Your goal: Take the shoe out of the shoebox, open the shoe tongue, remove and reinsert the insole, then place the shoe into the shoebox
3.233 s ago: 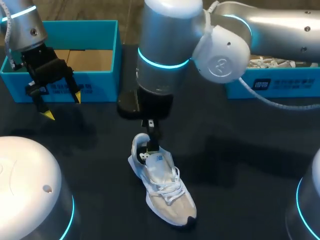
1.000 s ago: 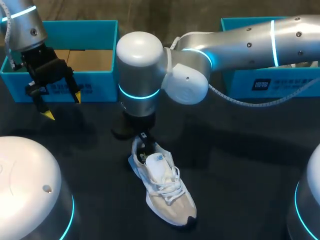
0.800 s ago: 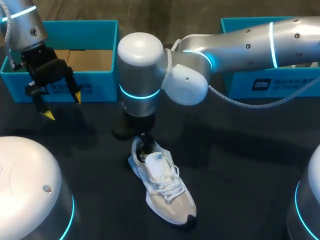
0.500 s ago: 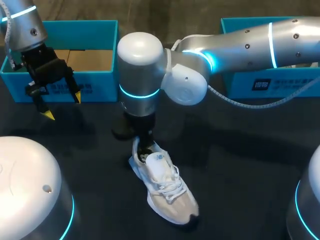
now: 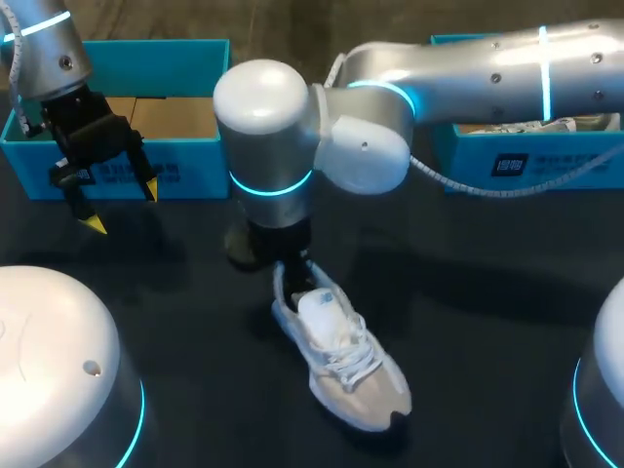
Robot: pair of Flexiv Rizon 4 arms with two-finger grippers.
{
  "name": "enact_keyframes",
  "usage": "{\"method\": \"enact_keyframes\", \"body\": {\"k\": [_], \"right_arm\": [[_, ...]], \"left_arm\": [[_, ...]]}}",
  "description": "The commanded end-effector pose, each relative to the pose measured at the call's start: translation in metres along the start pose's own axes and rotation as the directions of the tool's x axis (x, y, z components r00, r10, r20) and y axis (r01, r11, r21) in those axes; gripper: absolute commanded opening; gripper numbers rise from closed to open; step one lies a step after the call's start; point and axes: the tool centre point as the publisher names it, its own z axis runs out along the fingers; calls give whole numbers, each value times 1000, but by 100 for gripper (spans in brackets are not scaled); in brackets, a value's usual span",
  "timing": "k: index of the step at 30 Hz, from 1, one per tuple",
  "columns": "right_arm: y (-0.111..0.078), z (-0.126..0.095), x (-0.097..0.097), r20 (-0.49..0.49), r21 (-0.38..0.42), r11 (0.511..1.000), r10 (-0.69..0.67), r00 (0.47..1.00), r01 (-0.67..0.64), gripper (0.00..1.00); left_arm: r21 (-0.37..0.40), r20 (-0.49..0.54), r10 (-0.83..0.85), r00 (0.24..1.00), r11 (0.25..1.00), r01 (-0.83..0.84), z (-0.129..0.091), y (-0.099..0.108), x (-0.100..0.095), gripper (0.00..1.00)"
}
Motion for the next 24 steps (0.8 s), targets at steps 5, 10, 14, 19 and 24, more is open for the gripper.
{"method": "enact_keyframes", "body": {"k": [5, 10, 14, 19, 24], "right_arm": [[-54, -79, 3, 23, 47, 997, 54, 998, -55, 0], [-79, -104, 1, 50, 75, 993, 90, 995, -94, 0], [-94, -121, -3, 68, 69, 989, 127, 990, -131, 0], [-96, -124, -3, 70, 63, 988, 136, 988, -141, 0], [-96, -124, -3, 70, 63, 988, 136, 988, -141, 0]], "left_arm": [[-3, 0, 0, 1000, 1000, 0, 0, 0, 1, 100], [-3, 0, 0, 1000, 1000, 0, 0, 0, 1, 100], [-3, 0, 0, 1000, 1000, 0, 0, 0, 1, 100], [-3, 0, 0, 1000, 1000, 0, 0, 0, 1, 100], [-3, 0, 0, 1000, 1000, 0, 0, 0, 1, 100]]}}
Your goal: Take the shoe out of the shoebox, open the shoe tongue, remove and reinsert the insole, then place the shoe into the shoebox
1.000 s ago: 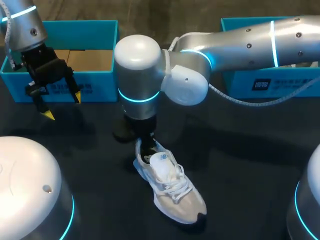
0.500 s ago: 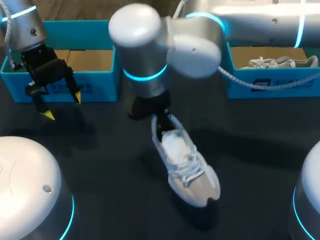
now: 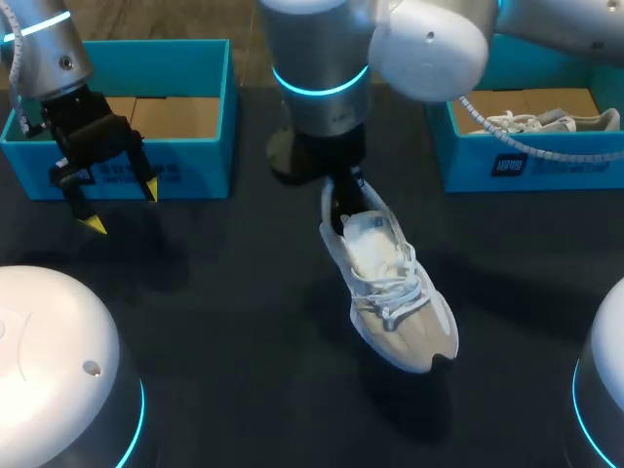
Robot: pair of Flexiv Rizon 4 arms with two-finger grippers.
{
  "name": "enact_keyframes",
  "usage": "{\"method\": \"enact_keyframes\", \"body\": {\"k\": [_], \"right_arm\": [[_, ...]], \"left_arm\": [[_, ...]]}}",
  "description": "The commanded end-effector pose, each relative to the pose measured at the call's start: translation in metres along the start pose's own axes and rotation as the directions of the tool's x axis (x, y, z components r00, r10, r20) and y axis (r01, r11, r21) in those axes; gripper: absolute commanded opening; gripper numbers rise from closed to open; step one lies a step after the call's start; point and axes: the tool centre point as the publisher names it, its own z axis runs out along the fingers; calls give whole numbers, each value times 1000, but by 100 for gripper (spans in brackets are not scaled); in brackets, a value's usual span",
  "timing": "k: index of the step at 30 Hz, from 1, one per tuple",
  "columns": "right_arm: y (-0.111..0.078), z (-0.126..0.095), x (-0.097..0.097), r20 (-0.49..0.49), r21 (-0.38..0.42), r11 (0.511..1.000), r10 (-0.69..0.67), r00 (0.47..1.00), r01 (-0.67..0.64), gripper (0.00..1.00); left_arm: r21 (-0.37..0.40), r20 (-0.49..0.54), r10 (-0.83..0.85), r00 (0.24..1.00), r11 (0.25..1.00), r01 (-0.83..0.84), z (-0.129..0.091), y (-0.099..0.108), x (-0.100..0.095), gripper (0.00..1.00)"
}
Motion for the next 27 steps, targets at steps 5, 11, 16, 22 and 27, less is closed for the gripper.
{"method": "enact_keyframes", "body": {"k": [5, 11, 16, 22, 27], "right_arm": [[-4, 0, 2, 3, -8, 1000, 0, 1000, 0, 0], [-4, 0, 2, 3, -8, 1000, 0, 1000, 0, 0], [-11, -8, -12, 23, -12, 1000, 2, 1000, -2, 0], [-42, -20, -39, 40, -8, 1000, 10, 999, -10, 0], [-69, -27, -61, 47, 13, 1000, -3, 999, 3, 0]], "left_arm": [[-2, 0, 0, 1000, 1000, 0, 0, 0, 1, 100], [-2, 0, 0, 1000, 1000, 0, 0, 0, 1, 100], [-2, 0, 0, 1000, 1000, 0, 0, 0, 1, 100], [-2, 0, 0, 1000, 1000, 0, 0, 0, 1, 100], [-2, 0, 0, 1000, 1000, 0, 0, 0, 1, 100]]}}
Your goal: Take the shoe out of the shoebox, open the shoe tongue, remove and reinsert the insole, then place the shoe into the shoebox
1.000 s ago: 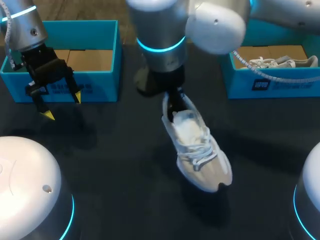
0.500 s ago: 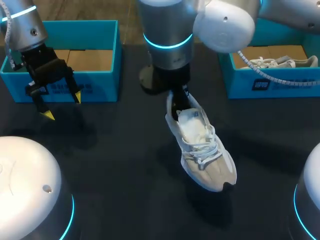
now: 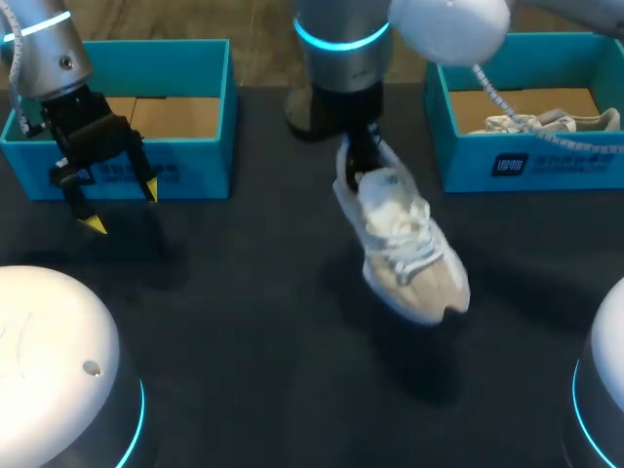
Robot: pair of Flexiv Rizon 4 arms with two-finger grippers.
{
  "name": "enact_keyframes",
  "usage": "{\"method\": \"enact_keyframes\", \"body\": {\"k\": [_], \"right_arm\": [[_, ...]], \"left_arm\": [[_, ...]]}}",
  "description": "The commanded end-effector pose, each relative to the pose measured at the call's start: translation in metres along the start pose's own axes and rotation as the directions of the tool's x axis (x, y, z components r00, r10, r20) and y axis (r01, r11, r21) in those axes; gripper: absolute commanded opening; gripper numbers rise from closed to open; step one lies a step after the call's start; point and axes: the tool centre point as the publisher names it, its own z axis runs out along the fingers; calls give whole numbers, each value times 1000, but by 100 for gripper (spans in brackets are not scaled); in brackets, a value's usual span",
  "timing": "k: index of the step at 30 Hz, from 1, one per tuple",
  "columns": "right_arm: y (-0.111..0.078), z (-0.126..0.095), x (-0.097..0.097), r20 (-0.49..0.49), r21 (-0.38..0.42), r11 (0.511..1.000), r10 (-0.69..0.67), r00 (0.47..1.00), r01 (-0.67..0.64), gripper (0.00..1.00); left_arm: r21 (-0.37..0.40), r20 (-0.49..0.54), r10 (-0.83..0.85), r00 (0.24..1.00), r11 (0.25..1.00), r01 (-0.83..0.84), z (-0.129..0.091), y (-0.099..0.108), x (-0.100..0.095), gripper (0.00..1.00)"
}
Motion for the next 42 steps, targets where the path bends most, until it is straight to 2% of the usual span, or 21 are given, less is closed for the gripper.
{"method": "enact_keyframes", "body": {"k": [1, 5, 10, 21, 23, 39, 41, 42], "right_arm": [[-27, -6, -16, -12, -4, 1000, -14, 1000, 13, 0], [-55, -7, -33, -12, -19, 1000, -21, 1000, 21, 0], [-86, -9, -48, -28, 23, 1000, 7, 1000, -6, 0], [-140, -9, -82, -28, 62, 997, 52, 998, -50, 0], [-146, -8, -86, -27, 58, 996, 70, 997, -69, 0], [-147, -4, -86, -33, 52, 995, 91, 995, -89, 0], [-160, -1, -91, -19, 59, 989, 137, 990, -135, 0], [-170, 0, -94, -28, 87, 985, 151, 988, -148, 0]], "left_arm": [[-3, 0, 0, 1000, 1000, 0, 0, 0, 1, 100], [-3, 0, 0, 1000, 1000, 0, 0, 0, 1, 100], [-3, 0, 0, 1000, 1000, 0, 0, 0, 1, 100], [-3, 0, 0, 1000, 1000, 0, 0, 0, 1, 100], [-3, 0, 0, 1000, 1000, 0, 0, 0, 1, 100], [-3, 0, 0, 1000, 1000, 0, 0, 0, 1, 100], [-3, 0, 0, 1000, 1000, 0, 0, 0, 1, 100], [-3, 0, 0, 1000, 1000, 0, 0, 0, 1, 100]]}}
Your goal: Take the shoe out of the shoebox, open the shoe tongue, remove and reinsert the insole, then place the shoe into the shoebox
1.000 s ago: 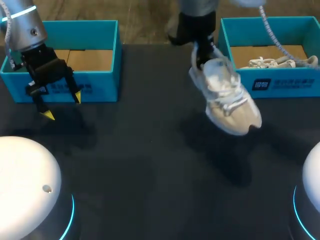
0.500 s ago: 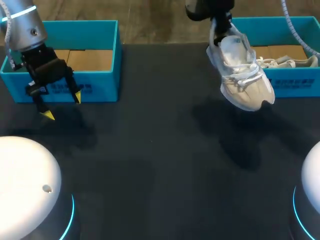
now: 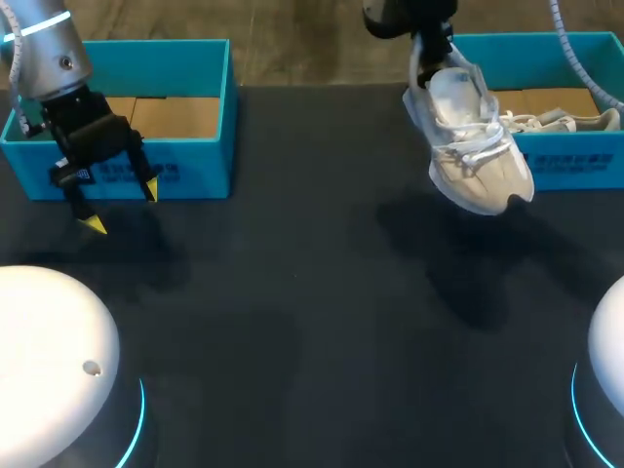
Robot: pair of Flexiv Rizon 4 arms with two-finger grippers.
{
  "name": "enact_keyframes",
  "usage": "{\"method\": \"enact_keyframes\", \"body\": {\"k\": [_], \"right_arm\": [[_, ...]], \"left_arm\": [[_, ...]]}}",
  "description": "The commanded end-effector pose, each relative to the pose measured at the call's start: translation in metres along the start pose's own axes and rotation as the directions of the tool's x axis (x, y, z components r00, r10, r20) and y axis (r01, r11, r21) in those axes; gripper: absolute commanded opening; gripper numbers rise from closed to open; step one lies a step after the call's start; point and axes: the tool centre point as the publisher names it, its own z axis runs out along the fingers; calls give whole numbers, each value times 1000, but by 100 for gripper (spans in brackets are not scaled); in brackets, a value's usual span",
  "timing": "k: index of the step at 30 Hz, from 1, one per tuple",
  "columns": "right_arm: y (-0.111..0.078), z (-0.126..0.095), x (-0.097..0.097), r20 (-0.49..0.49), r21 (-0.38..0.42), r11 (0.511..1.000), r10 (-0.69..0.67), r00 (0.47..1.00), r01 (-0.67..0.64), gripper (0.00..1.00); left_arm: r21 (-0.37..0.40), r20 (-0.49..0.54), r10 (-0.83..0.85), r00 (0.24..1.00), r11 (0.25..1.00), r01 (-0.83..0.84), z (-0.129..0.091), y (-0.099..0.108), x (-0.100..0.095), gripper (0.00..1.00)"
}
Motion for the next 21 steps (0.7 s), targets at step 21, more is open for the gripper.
{"method": "enact_keyframes", "body": {"k": [21], "right_arm": [[-120, 42, -63, -13, 37, 993, 116, 993, -116, 0]], "left_arm": [[-2, 0, 0, 1000, 1000, 0, 0, 0, 1, 100]]}}
